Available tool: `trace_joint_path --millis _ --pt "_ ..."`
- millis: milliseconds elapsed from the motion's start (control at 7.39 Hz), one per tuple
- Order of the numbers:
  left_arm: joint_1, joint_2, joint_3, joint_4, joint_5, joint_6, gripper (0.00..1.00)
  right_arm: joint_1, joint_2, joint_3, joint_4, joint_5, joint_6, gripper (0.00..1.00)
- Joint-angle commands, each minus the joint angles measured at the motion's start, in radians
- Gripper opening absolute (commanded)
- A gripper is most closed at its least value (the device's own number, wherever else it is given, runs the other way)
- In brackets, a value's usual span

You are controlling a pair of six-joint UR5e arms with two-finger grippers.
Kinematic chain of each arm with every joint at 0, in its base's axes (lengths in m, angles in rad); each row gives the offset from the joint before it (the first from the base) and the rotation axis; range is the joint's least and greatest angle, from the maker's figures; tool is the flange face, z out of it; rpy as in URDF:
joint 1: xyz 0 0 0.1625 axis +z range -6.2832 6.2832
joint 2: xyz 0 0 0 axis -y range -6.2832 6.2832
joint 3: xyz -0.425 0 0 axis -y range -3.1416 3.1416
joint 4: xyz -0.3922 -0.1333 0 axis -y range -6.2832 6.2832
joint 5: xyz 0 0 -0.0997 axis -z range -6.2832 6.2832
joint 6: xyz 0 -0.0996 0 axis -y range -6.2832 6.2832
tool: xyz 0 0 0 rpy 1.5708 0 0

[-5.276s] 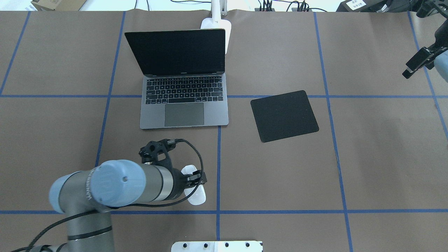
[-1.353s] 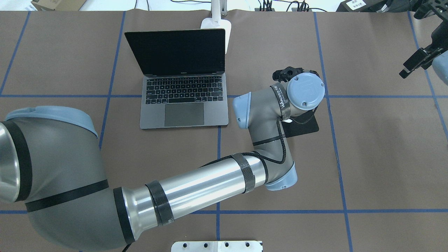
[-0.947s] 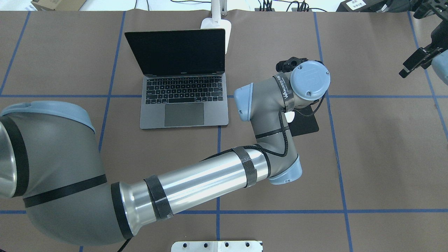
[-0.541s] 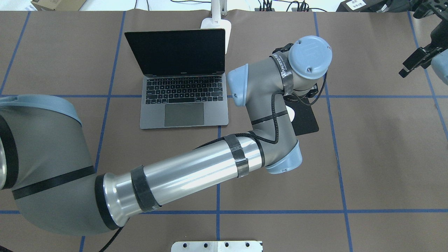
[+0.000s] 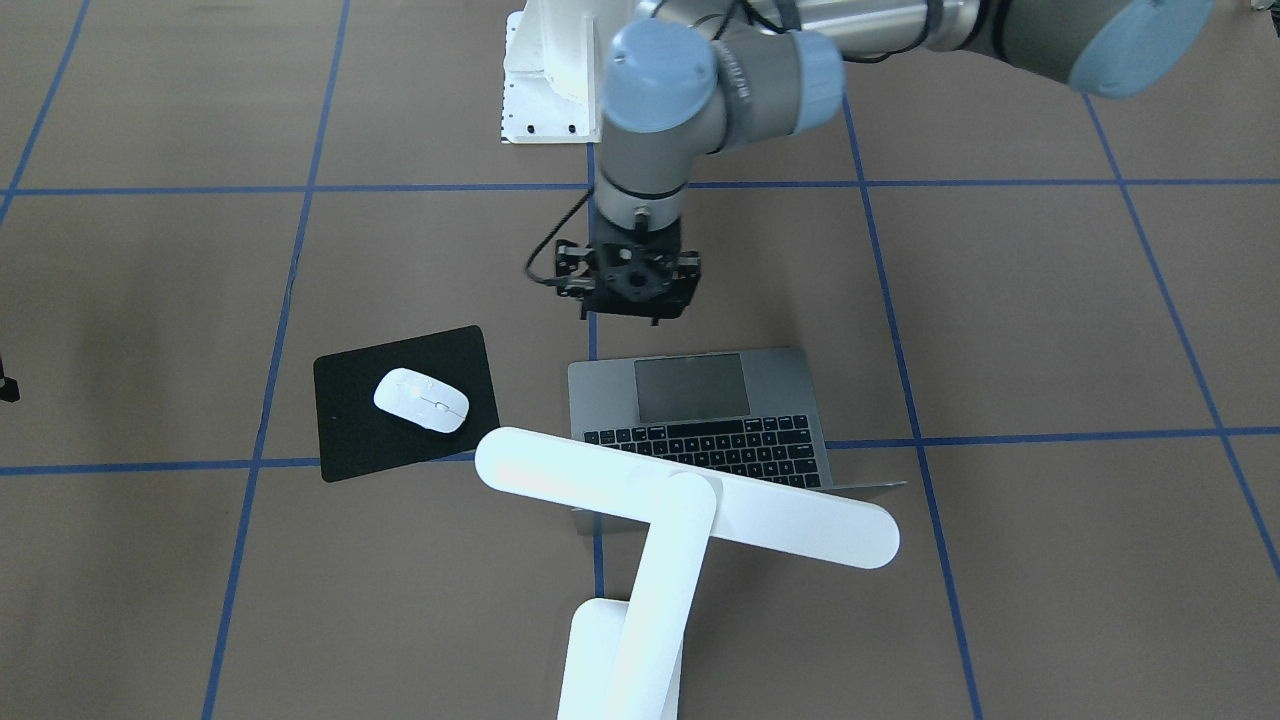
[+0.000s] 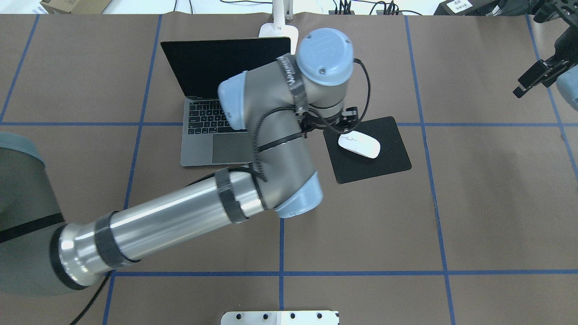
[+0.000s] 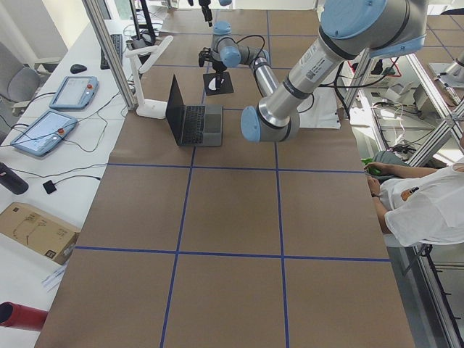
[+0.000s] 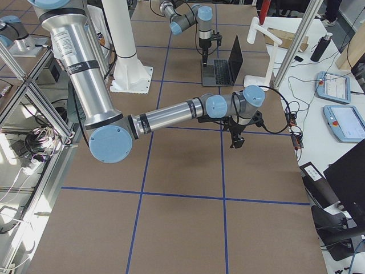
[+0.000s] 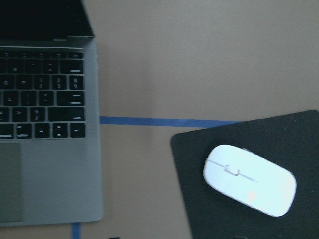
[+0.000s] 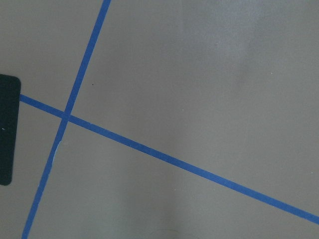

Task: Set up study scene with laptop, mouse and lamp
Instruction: 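Release the mouse and withdraw the left gripper away from the table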

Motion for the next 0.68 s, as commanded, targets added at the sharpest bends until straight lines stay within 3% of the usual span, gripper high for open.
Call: trace_joint_path --millis 0,135,541 --pt "-0.154 0.298 -0.231 0.005 -0.142 0.23 0.81 0.004 -0.004 0.008 0.001 -0.005 0.007 0.99" --pt "-0.256 0.435 -0.285 0.002 -0.223 0.403 0.81 0.005 -0.004 0.021 0.001 -0.007 0.008 0.99" --pt "-0.612 0.739 -0.264 -0.003 -0.395 0.935 0.85 0.005 -0.008 0.073 0.001 -0.055 0.117 0.99"
